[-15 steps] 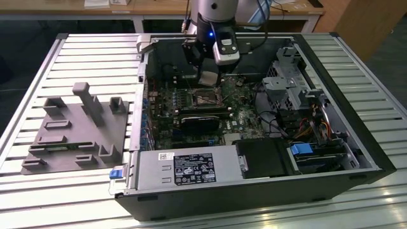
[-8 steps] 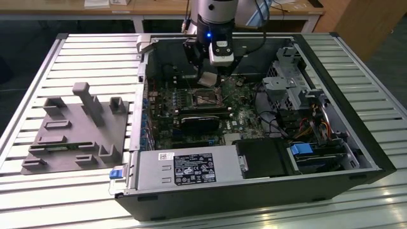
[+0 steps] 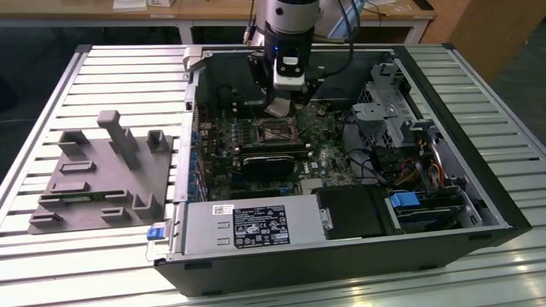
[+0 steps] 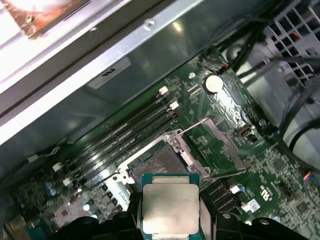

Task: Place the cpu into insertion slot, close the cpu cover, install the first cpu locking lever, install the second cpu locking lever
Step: 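Place the cpu into insertion slot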

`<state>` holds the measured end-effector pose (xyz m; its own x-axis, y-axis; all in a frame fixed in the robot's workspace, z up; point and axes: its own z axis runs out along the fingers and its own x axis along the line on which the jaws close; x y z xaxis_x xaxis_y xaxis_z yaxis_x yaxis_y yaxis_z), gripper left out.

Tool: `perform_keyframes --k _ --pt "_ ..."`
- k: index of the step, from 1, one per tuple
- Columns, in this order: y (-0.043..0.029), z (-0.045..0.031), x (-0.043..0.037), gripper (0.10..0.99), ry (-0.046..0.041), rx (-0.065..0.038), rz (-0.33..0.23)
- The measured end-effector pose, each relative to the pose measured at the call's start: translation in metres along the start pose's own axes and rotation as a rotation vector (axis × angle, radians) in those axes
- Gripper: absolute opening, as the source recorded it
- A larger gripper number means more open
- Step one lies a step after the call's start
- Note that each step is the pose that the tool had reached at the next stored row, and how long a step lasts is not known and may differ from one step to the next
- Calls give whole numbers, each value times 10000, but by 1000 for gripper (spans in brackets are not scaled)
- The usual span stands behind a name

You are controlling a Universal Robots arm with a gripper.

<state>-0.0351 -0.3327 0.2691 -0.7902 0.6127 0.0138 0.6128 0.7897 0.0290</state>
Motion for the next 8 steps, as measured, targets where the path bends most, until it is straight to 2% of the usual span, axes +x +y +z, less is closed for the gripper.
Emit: perform_keyframes --k 8 --pt "-1 33 0 541 -42 -20 1455"
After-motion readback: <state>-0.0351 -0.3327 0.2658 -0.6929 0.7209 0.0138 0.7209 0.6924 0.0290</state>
